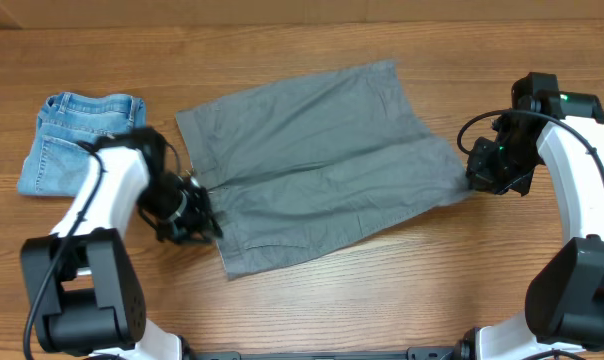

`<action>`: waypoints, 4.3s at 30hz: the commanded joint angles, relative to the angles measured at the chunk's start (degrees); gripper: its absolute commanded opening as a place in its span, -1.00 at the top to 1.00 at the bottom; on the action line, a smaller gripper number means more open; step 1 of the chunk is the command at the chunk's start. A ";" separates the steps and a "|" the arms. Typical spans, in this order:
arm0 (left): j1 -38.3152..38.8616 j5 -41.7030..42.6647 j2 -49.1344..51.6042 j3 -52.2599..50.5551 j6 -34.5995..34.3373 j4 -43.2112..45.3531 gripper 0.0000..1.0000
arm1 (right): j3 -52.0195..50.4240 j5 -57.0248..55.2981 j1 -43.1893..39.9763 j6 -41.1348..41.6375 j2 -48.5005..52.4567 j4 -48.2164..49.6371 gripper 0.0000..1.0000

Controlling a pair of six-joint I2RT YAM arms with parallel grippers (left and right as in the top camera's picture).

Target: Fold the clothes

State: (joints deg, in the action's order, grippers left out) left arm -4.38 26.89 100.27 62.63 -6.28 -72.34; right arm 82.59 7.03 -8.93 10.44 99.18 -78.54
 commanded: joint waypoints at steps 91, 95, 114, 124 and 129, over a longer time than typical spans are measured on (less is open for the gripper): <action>45.13 -36.13 4.63 -6.34 0.96 16.28 0.83 | -10.78 0.17 -0.37 3.58 -0.22 10.34 0.08; 44.06 -36.04 4.63 -7.65 -0.61 16.26 0.91 | -15.65 1.68 -0.63 3.52 -0.15 11.54 0.00; 35.19 -38.84 4.63 -7.82 -5.57 13.49 0.92 | -26.95 5.03 -1.36 7.82 -0.20 27.61 0.92; 33.07 -37.38 4.61 -7.74 -5.51 13.64 0.92 | -8.00 5.33 -4.11 4.09 -4.70 7.13 0.92; 33.05 -37.40 4.61 -7.72 -5.51 12.96 0.91 | -4.66 -0.79 -4.11 4.68 -7.02 -3.06 0.92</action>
State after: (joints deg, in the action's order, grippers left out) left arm 29.95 -7.01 103.61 56.55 -10.57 -59.07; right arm 75.68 17.10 -11.53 15.35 94.45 -81.30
